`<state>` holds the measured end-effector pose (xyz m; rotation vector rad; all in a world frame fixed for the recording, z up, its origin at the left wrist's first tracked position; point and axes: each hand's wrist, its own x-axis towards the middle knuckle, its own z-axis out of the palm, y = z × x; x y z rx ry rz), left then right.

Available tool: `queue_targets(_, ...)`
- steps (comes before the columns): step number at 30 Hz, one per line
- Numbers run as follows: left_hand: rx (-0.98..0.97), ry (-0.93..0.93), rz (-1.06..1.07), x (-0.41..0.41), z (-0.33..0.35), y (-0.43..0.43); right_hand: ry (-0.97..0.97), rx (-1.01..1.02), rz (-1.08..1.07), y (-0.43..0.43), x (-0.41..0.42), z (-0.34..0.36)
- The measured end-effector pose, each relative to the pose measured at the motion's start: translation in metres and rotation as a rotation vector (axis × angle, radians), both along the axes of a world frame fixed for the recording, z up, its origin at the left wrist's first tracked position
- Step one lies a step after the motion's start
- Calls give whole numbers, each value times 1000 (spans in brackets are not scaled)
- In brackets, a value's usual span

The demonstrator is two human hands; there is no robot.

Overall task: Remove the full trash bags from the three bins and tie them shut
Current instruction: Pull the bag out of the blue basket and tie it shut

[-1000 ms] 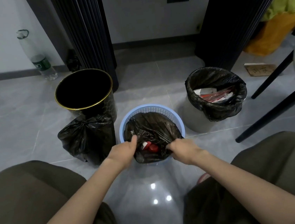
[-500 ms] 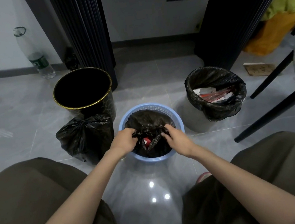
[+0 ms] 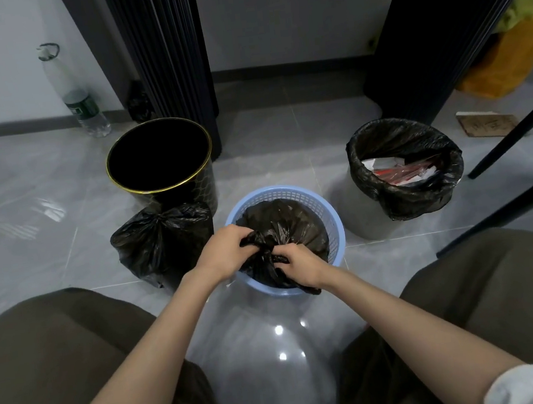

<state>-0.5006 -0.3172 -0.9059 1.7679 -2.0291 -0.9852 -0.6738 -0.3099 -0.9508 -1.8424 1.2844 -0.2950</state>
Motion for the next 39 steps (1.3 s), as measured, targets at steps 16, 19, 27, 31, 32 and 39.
queue_targets(16,43,367,408,-10,-19,-13,158,-56,-162,6,-1,-9)
queue_targets(19,95,282,726,-6,-31,-10,35,-20,-323,0,-8,-3)
queue_targets(27,963,692,612,-34,-41,11,-106,10,-464,-16,-22,19)
queue_targets(31,872,928,732,-49,-41,0,-172,-10,-476,-20,-23,27)
queue_targets(32,870,961,757,-51,-41,-2,-189,-38,-486,-23,-24,31)
queue_targets(39,799,944,755,-57,-48,-10,-215,-337,-618,-56,-44,92)
